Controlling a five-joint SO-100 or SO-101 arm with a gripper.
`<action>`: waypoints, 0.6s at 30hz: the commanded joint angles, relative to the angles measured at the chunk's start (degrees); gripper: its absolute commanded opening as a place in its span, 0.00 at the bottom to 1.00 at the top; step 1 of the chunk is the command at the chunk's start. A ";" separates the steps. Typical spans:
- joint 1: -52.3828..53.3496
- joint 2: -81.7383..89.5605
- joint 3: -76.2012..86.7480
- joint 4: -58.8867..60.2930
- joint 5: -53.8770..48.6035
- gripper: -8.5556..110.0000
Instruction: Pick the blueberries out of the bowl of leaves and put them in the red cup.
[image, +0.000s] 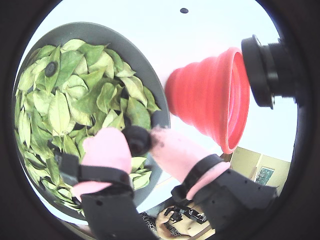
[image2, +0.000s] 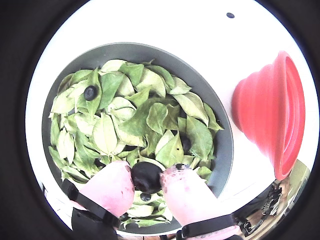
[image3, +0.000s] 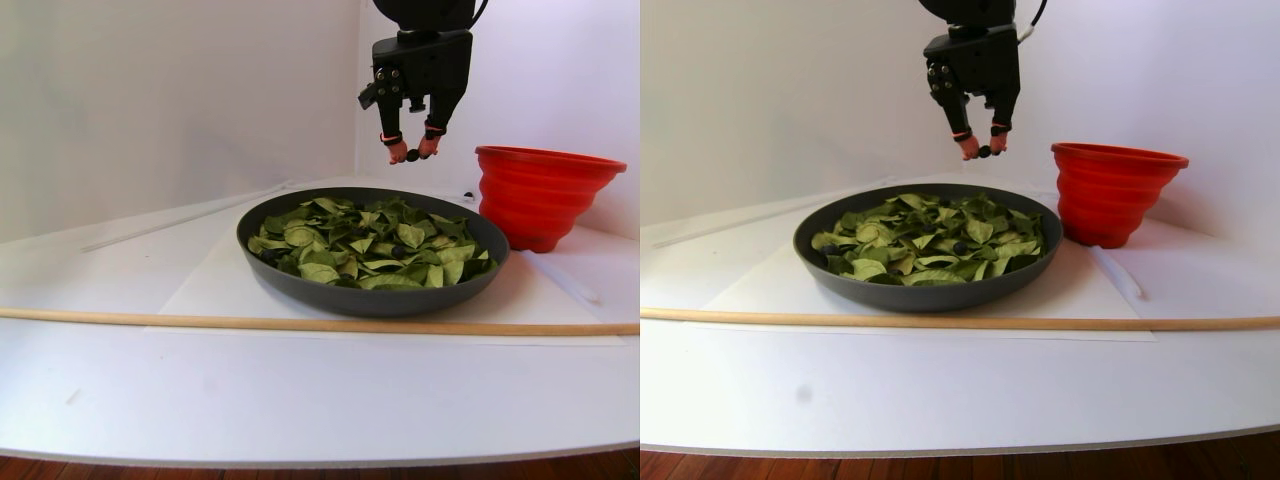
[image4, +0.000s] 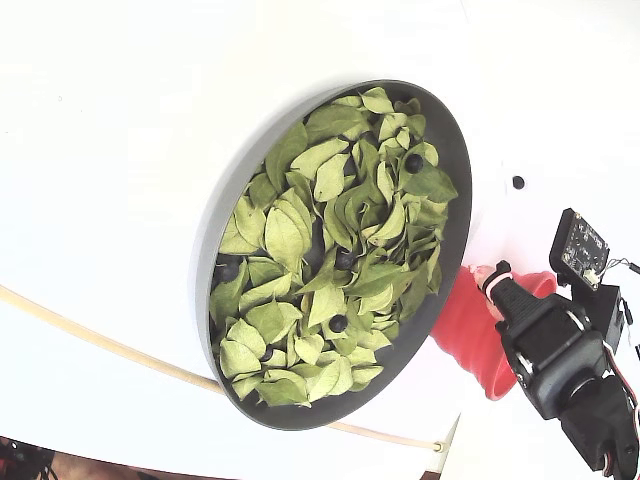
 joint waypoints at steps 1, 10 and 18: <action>2.37 8.61 -0.97 0.35 -0.53 0.15; 5.27 8.88 -2.90 1.85 -1.14 0.15; 7.73 9.14 -4.48 3.16 -1.14 0.15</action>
